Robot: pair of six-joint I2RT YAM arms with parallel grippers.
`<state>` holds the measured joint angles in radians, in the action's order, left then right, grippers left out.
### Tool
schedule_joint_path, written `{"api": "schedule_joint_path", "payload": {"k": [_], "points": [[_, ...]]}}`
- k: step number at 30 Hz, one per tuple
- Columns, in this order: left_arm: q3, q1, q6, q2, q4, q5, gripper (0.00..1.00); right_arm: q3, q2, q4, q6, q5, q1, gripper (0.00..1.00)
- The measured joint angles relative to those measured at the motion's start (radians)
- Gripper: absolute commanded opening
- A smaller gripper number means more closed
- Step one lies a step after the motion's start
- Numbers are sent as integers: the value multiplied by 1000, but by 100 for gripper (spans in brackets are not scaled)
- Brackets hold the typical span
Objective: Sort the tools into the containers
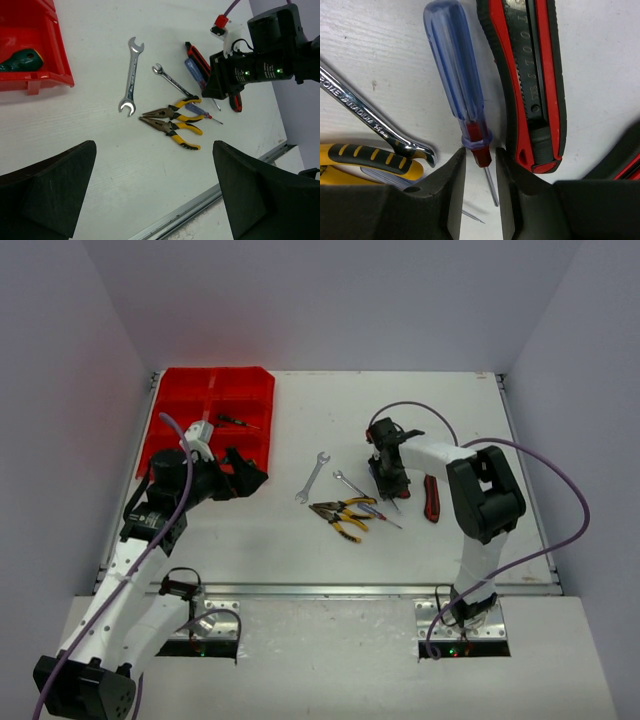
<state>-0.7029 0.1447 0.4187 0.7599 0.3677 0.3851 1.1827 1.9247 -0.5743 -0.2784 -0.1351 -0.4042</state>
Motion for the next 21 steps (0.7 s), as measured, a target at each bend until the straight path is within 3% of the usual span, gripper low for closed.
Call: {"api": "schedule_joint_path", "payload": {"k": [4,6,14,19,21], "points": [[0,3,-3,-4,-4,7,100,10,7,-3,0,3,-1,5],[0,5,-3,-4,-4,9,100,10,7,-2,0,4,-4,0],[8,7,13,-1,-36,76,100,-30,-52,9,-7,3,-13,0],[86,46,148,44,-185,115,100,-81,-273,19,-6,38,-56,0],[112,111,217,102,-266,107,100,-93,-380,47,-3,131,-72,0]]}}
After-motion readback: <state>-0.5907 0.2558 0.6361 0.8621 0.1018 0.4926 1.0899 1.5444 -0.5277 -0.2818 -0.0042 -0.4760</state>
